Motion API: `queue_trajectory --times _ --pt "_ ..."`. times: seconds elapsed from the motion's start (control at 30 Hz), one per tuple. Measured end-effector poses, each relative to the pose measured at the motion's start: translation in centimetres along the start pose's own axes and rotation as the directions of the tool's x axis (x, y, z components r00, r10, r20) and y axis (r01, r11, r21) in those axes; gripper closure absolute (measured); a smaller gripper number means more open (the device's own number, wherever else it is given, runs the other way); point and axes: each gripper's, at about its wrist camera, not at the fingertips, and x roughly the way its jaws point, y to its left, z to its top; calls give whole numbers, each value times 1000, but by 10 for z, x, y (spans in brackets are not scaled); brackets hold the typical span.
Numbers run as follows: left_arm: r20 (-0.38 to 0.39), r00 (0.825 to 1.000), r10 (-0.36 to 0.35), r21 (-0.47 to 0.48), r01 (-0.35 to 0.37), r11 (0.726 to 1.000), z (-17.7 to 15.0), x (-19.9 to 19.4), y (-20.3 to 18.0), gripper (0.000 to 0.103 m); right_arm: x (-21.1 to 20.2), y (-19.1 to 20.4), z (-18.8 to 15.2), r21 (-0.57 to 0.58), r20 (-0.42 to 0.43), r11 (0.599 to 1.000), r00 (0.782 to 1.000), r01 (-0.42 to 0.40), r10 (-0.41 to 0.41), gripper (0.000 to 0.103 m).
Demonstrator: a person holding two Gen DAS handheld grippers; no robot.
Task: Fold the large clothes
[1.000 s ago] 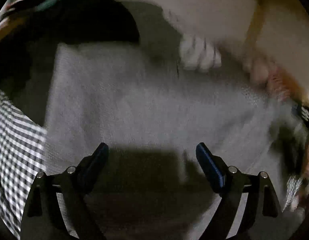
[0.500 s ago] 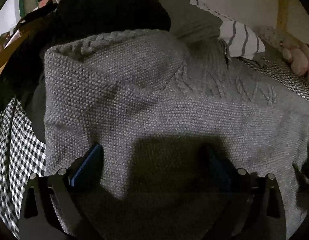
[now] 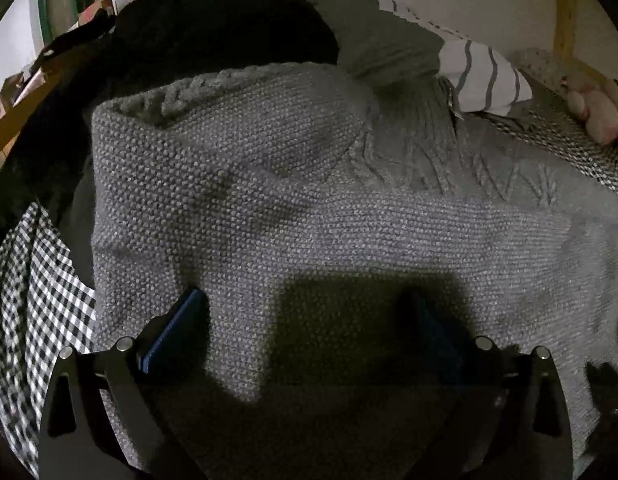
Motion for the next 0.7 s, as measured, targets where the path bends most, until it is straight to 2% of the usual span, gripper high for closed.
queue_trajectory --times 0.03,0.1,0.23,0.3,0.47,0.53,0.57,0.6,0.67,0.7 --pt "4 1000 -2 1 2 1000 0 -3 -1 5 -7 -5 2 22 12 1000 1000 -14 14 3" --pt "14 997 -72 -17 72 997 1 -17 -7 5 -26 -19 5 50 45 998 999 -27 25 3" --pt "51 977 -207 -74 210 975 2 -54 -36 5 -53 -44 13 74 78 996 996 -44 38 3" --pt "60 966 -253 -41 255 966 6 -70 -66 5 -65 -58 17 80 95 996 995 -28 21 3" --pt "77 949 -307 44 304 952 13 -96 -126 5 -99 -113 20 161 132 986 991 -46 24 3" --pt "80 930 -360 63 356 933 13 -105 -151 5 -114 -135 16 200 146 978 989 -61 32 3" --pt "75 911 -406 76 401 913 15 -109 -167 5 -126 -156 14 238 159 969 987 -65 28 3" --pt "72 899 -432 87 426 901 15 -112 -178 5 -134 -168 12 263 168 963 986 -66 22 3" --pt "63 865 -498 123 489 864 15 -117 -208 5 -149 -204 10 333 182 940 983 -76 15 3" --pt "44 841 -538 151 527 836 14 -118 -230 5 -155 -220 9 368 188 926 982 -81 11 3"
